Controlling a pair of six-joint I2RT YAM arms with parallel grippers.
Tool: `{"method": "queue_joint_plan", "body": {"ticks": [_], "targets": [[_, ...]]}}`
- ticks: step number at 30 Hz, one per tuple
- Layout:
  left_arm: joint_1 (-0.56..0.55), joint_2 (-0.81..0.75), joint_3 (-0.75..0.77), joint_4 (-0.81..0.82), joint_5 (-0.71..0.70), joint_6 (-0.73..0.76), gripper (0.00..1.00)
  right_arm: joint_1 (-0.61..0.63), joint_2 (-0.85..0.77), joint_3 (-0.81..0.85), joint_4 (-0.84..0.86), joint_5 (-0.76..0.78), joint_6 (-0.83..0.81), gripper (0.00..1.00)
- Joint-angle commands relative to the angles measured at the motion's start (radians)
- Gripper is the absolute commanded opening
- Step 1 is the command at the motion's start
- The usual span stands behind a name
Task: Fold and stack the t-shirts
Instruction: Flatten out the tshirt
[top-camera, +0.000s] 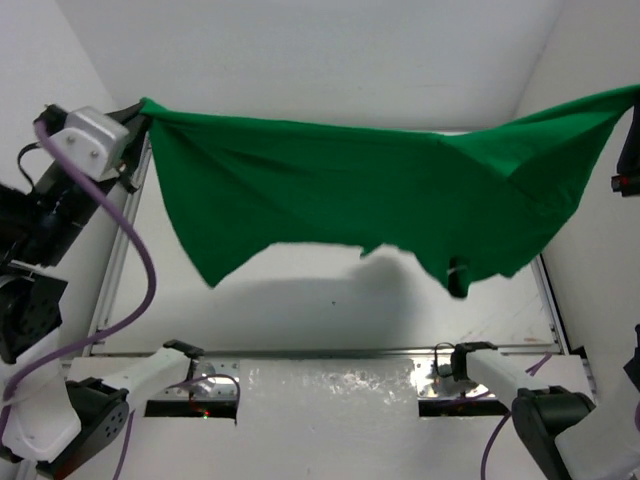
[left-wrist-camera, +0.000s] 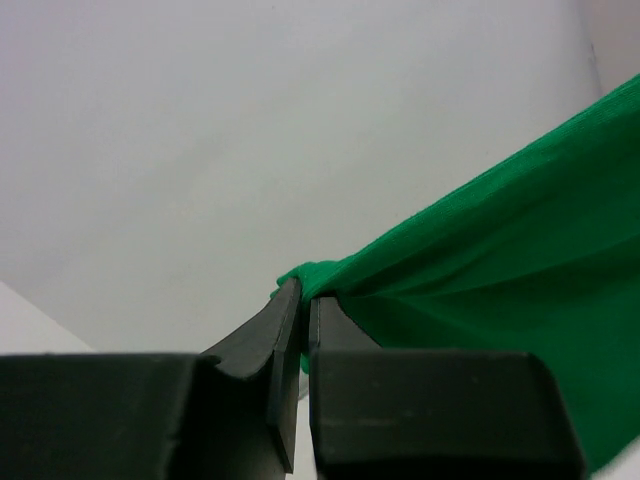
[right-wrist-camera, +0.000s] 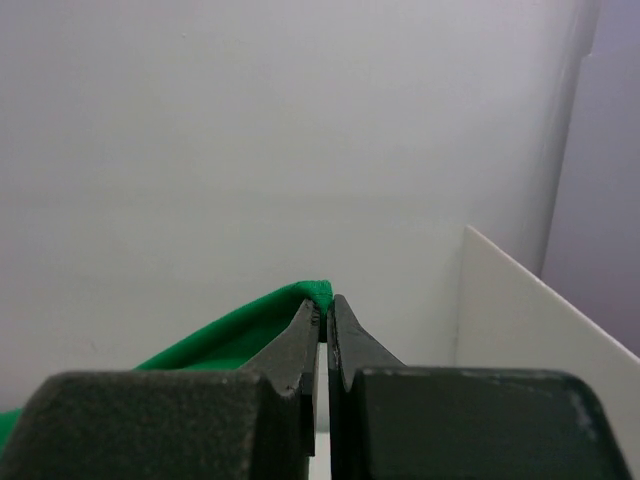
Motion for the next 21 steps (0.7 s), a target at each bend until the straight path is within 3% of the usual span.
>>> {"method": "queue_joint_plan", "body": {"ticks": [1, 9, 14, 21], "targets": [[0.001, 0.001, 0.005, -0.009, -0.005, -0.023, 0.0, 0.0, 0.033, -0.063, 0.008, 0.017, -0.015, 0.0], [0.001, 0.017, -0.273, -0.018, -0.069, -0.003, 0.0, 0.0, 0.126, -0.364, 0.075, -0.037, 0.001, 0.0], [0.001, 0.079, -0.509, 0.115, -0.137, 0.006, 0.0, 0.0, 0.243, -0.594, 0.26, -0.121, 0.071, 0.0], [0.05, 0.378, -0.701, 0.368, -0.165, 0.01, 0.0, 0.011, 0.585, -0.688, 0.474, -0.118, 0.109, 0.0]]}}
